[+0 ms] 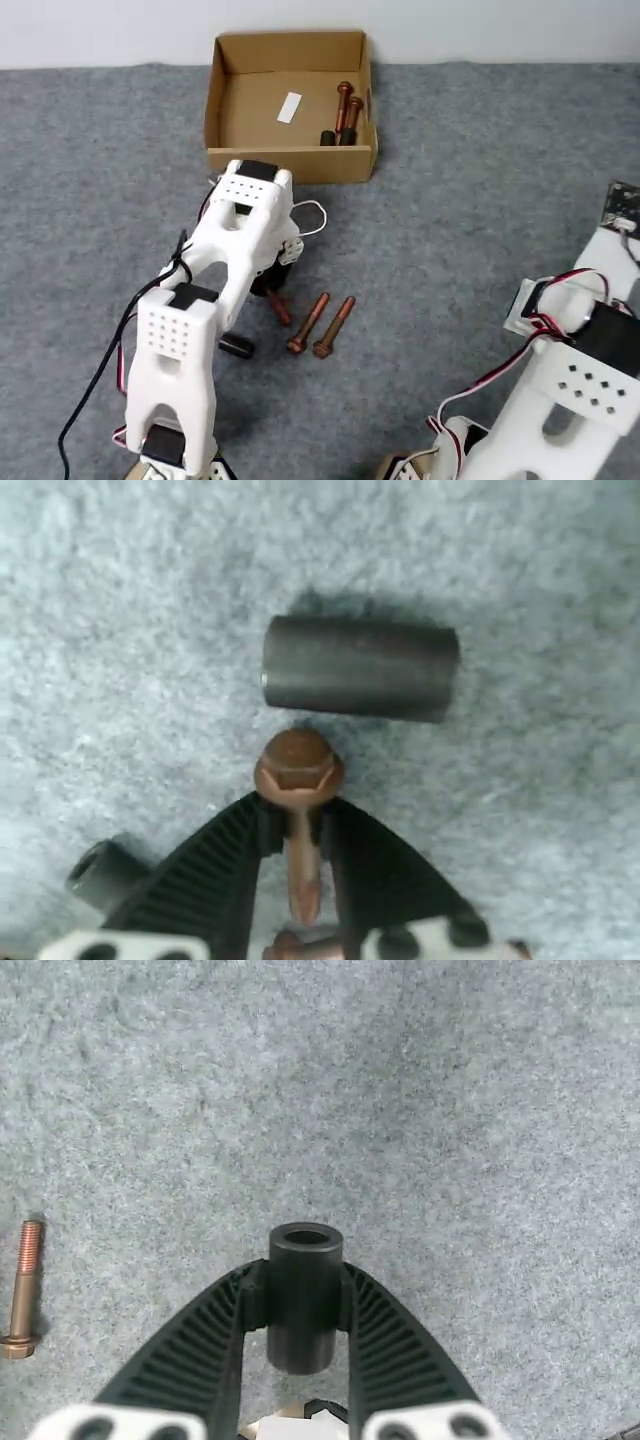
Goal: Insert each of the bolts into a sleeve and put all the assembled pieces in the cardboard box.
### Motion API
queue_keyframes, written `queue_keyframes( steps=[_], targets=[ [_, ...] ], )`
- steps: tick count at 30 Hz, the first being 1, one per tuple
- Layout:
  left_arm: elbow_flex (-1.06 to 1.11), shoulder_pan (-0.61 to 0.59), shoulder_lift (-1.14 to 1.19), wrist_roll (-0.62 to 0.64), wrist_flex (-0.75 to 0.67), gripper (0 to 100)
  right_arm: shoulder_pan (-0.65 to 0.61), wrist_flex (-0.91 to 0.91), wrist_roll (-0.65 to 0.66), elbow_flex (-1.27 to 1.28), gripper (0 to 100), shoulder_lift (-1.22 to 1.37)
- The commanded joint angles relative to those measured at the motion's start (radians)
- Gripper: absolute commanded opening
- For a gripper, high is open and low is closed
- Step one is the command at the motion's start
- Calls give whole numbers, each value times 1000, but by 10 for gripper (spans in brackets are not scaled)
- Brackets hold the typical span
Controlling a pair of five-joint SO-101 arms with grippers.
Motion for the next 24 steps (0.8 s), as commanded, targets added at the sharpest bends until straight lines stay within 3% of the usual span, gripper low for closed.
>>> queue_keyframes(
  steps=[1, 11, 19, 24],
  targets=[
    [-131, -44, -32, -35, 63, 5, 4, -10, 9, -12, 9, -21],
    [-82, 11, -442, -147, 60, 5, -12, 56, 9, -72, 9, -24],
    [157, 9, -822, -239, 51, 5, -12, 53, 6, -110, 8, -154],
    [349, 2, -1020, -241, -60, 5, -68, -35, 0, -43, 8, -303]
  ],
)
